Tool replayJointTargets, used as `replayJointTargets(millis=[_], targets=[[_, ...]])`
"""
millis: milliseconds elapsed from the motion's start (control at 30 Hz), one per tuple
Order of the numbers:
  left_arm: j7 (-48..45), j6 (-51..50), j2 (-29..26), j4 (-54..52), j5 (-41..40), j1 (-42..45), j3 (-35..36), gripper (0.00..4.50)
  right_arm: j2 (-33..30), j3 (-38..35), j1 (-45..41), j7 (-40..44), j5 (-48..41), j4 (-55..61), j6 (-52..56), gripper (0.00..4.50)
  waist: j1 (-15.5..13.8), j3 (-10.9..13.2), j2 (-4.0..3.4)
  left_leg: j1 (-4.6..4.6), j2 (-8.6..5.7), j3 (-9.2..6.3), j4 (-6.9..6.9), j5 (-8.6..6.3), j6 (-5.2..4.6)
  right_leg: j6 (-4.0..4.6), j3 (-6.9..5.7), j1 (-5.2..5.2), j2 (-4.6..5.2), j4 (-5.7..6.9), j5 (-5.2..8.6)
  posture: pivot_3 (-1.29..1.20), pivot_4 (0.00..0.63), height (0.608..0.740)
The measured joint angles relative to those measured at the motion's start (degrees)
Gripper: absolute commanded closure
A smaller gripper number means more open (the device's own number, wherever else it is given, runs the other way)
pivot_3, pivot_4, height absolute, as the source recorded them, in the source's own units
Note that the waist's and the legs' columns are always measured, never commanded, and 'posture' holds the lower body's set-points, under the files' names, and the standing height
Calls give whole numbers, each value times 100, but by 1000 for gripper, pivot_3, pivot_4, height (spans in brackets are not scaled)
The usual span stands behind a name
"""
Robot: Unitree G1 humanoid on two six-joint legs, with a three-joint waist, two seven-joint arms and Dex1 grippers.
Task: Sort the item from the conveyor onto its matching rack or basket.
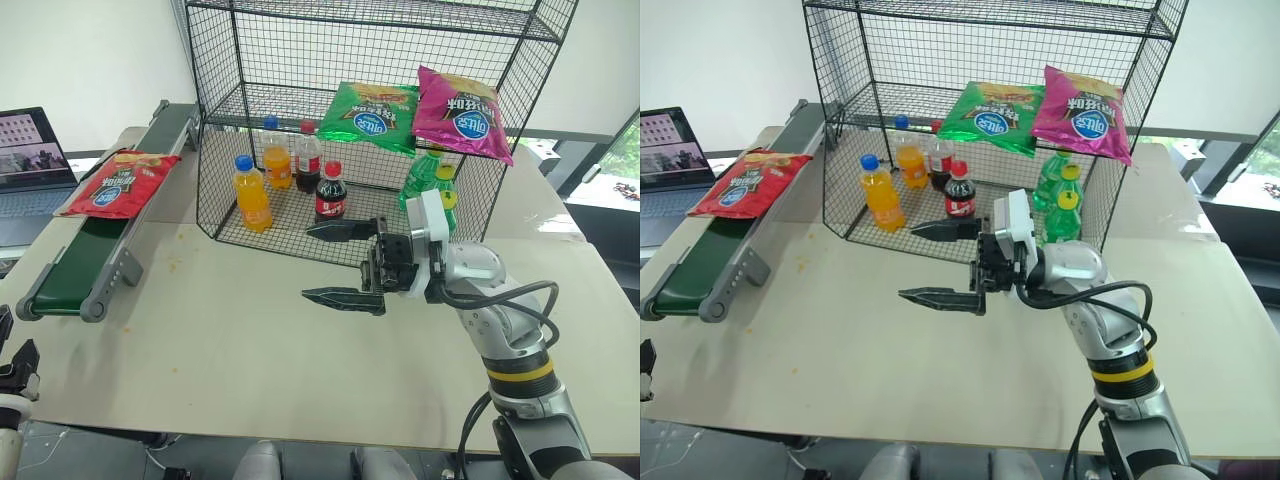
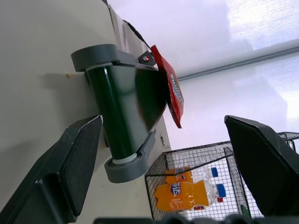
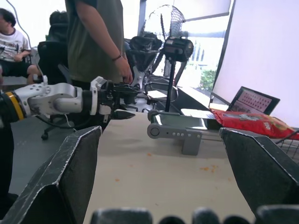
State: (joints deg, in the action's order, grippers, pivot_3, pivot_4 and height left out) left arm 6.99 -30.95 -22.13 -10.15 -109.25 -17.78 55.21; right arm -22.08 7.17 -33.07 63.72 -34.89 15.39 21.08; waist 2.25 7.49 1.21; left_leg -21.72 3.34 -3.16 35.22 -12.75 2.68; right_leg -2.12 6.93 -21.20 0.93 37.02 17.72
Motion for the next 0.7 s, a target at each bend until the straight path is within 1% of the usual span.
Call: replayJointTargets(millis=[400,700], targets=[[-36,-193,-244,213,71,16,-161,17,2,1,0,-28,30,-13,-53,0,1,1,-2,0,0,2,-6,2,4,1,2,-5,0,-2,1,0,150,740],[-139,-262,-300,372,152,94,-225,17,0,1,0,-70,30,2,-53,0,3,2,-2,0,0,2,-14,3,7,3,2,-7,0,-4,2,0,150,740]])
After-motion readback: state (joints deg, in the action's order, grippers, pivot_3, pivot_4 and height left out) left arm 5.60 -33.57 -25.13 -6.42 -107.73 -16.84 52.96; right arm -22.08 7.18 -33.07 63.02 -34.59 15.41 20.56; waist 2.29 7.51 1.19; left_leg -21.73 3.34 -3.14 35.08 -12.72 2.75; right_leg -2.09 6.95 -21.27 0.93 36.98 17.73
